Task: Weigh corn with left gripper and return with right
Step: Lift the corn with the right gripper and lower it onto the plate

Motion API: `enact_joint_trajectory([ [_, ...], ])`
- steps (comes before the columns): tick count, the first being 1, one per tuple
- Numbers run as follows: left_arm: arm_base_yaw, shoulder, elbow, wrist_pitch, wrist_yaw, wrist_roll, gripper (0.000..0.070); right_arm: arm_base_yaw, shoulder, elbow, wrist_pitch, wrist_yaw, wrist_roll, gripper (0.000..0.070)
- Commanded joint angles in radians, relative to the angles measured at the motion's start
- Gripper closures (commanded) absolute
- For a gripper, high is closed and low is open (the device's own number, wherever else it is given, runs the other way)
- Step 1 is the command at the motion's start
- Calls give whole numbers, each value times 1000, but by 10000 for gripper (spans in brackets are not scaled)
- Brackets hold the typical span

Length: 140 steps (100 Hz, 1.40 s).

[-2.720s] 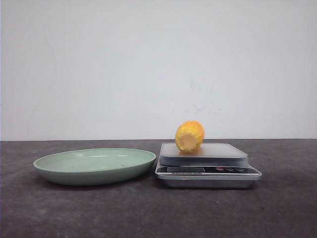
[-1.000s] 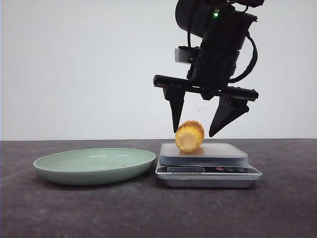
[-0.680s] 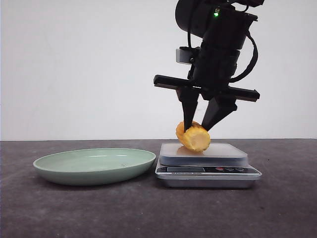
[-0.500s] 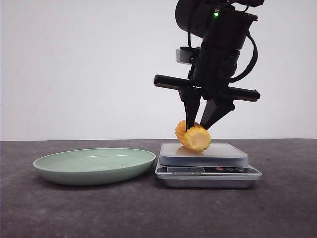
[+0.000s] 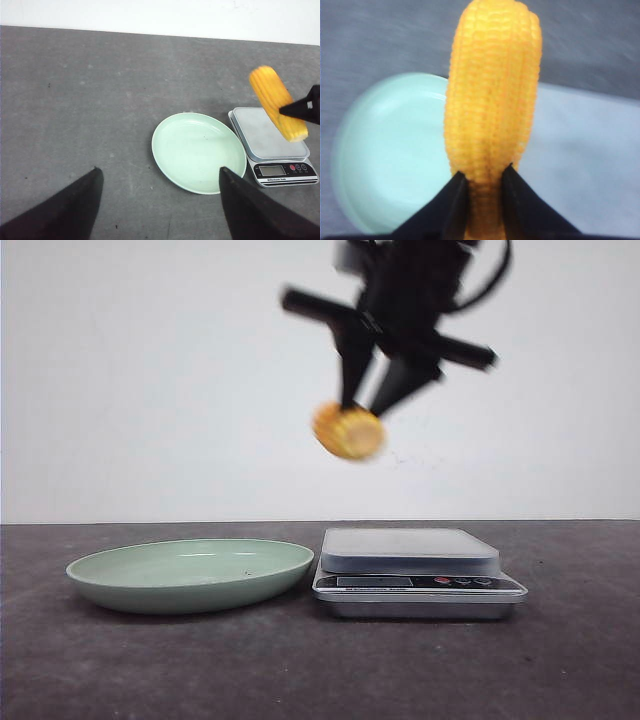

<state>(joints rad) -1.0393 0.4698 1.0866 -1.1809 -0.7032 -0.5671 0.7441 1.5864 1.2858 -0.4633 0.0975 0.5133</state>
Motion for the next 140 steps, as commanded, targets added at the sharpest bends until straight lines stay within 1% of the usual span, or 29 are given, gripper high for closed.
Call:
enact_joint_trajectory([
  [1,-12,5,10,6,-8,8,265,39,14,47,15,-3,-16,700],
  [12,-12,5,10,6,-8,5,265,102,34,84,82,1,-12,700],
  [25,-12,5,10,6,-7,-7,265,132,68,92,137,1,27,700],
  [33,-12,5,10,6,-7,-10,265,145,105,92,157,-5,32,700],
  [42,-12,5,10,8,-7,-11,265,150,149,92,169,-19,38,700],
  [65,-12,5,10,6,-7,-14,266,145,273,98,184,-21,56,700],
  [76,-12,5,10,6,-7,-21,266,140,325,98,195,-48,64,700],
  [84,-12,5,10,5,-7,-21,265,140,357,99,199,-54,82,700],
  [95,-12,5,10,0,-7,-21,266,140,394,99,203,-56,82,697],
  [99,-12,5,10,-4,-7,-21,265,140,404,99,205,-56,82,671],
  [102,-12,5,10,-6,-7,-21,265,140,412,99,206,-56,82,634],
  [103,-12,5,10,-7,-7,-21,265,140,415,99,208,-56,82,609],
  [107,-12,5,10,-9,-7,-21,266,138,417,99,207,-58,83,546],
  [121,-12,5,10,-9,-7,-21,265,137,417,99,240,-59,82,261],
  [126,-12,5,10,-8,-7,-21,266,137,417,99,264,-74,82,185],
  [140,-12,5,10,-9,-8,-20,265,137,416,103,277,-69,76,178],
])
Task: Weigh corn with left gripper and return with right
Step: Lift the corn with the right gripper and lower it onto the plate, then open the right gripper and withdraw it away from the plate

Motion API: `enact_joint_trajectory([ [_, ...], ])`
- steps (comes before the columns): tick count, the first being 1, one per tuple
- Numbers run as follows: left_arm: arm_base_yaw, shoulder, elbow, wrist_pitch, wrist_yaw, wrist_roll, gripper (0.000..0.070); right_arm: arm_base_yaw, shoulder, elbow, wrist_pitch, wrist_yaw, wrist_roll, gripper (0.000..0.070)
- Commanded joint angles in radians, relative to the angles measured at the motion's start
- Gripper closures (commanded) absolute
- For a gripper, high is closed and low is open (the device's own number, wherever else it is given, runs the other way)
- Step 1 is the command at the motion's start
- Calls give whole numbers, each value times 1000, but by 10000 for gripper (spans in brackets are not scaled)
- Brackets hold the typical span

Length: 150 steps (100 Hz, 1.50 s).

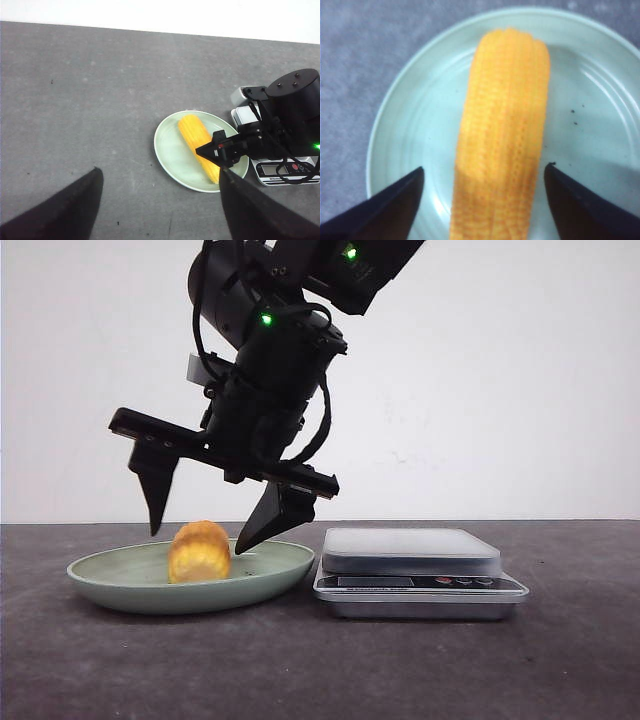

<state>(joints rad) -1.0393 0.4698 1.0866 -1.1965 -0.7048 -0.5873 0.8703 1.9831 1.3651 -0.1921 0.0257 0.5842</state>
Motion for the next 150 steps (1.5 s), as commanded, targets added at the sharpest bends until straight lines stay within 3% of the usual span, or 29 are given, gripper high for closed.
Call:
enact_joint_trajectory([
  [1,-12,5,10,6,-6,0,266,11,19,24,5,3,3,178],
  [21,-12,5,10,-24,-27,-1,266,1,-30,24,-24,26,-56,178],
  [55,-12,-7,10,-15,-37,-1,266,-93,-354,24,-169,106,-283,179],
  [97,-12,-7,10,-8,-37,-8,265,-439,-838,24,-469,133,-517,179],
  [114,-12,-7,10,2,-37,-9,265,-570,-1031,23,-583,132,-542,179],
  [128,-12,-7,10,14,-36,-9,266,-591,-1188,22,-655,132,-547,179],
  [150,-12,-7,10,14,-37,-9,266,-591,-1405,21,-837,133,-459,179],
])
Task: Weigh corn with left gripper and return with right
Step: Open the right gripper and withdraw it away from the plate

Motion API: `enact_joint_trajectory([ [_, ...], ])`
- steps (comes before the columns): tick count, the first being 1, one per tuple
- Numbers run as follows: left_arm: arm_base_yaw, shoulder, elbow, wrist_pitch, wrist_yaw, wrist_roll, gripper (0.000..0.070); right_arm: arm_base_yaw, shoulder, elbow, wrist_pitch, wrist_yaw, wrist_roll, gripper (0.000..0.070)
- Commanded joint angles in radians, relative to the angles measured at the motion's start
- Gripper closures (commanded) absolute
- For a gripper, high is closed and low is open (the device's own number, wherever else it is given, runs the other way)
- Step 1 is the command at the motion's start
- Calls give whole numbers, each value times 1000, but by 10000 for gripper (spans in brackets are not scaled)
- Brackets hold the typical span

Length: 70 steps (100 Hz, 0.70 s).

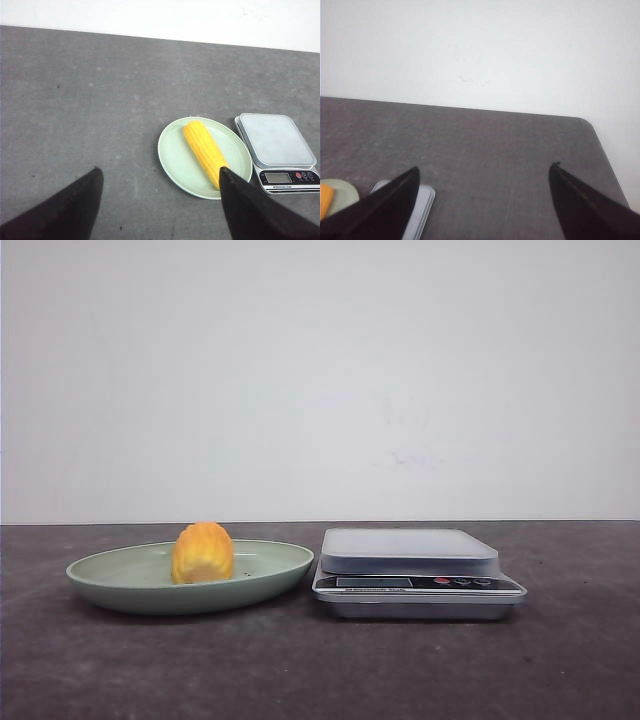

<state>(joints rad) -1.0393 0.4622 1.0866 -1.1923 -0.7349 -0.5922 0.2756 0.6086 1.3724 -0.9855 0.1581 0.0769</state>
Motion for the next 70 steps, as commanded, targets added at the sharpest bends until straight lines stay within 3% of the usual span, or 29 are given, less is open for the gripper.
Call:
enact_joint_trajectory([
  [1,-12,0,10,10,-6,-4,266,4,-39,13,-53,2,50,179],
  [14,-12,0,10,10,-6,-4,266,3,-151,-14,-113,6,60,184],
  [24,-12,1,10,10,-6,-4,265,3,-208,-37,-174,-3,81,250],
  [46,-12,0,10,6,-6,-4,265,3,-277,-85,-284,-3,79,249],
  [70,-12,1,10,2,-6,-4,266,3,-282,-85,-273,-1,77,249],
])
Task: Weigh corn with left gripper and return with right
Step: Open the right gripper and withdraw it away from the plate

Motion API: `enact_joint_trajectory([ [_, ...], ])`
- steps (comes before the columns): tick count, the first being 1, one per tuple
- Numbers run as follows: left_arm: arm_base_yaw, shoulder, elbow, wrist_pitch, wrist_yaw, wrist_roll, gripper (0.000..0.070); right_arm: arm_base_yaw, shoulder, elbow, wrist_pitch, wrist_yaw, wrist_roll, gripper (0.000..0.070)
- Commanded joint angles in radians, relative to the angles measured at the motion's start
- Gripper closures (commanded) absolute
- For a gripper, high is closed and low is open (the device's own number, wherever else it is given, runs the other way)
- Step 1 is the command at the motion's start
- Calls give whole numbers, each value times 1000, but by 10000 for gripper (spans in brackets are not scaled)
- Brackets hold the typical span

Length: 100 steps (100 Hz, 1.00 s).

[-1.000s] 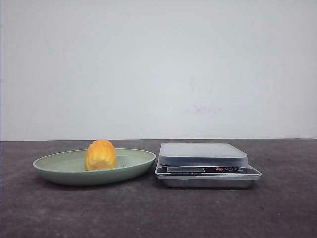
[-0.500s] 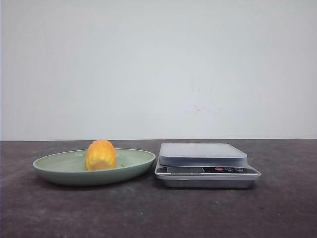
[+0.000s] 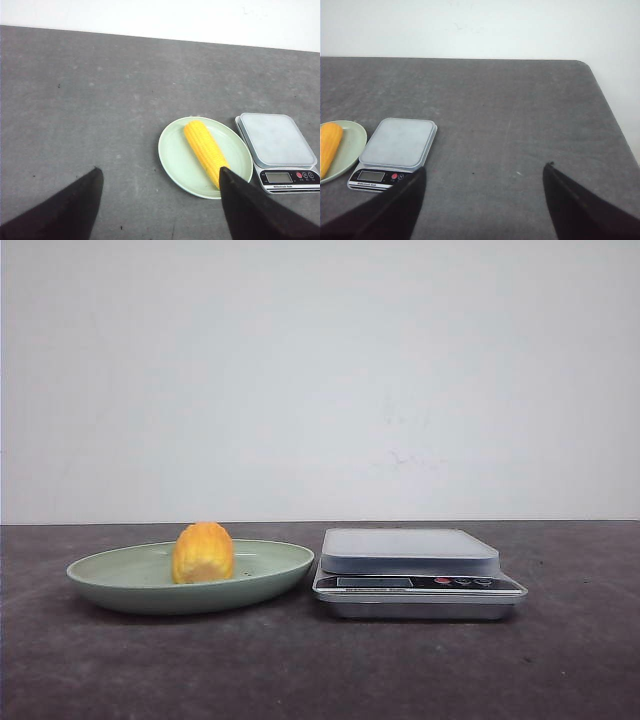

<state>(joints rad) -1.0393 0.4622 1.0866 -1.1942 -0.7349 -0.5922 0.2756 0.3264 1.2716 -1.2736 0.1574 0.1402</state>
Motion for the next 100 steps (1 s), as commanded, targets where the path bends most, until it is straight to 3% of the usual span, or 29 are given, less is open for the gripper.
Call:
enact_joint_trajectory([
  [1,-12,0,10,3,-6,-4,266,3,0,15,16,0,14,249],
  [8,-12,0,10,-3,-6,-4,270,3,0,15,15,0,14,250],
  [11,-12,1,10,-6,-6,-4,303,3,0,15,15,0,14,285],
  [14,-12,1,10,-11,-6,-4,408,3,0,15,15,0,14,400],
  [17,-12,1,10,-16,-6,-3,579,3,0,15,15,0,14,606],
  [19,-12,1,10,-18,-6,-3,700,3,0,15,15,0,14,695],
  [20,-12,0,10,-19,-6,-3,700,3,0,15,15,0,13,700],
  [23,-12,0,10,-18,-7,-2,679,3,0,15,16,1,11,681],
  [100,-12,1,10,-55,-6,-3,700,3,0,16,12,1,16,688],
])
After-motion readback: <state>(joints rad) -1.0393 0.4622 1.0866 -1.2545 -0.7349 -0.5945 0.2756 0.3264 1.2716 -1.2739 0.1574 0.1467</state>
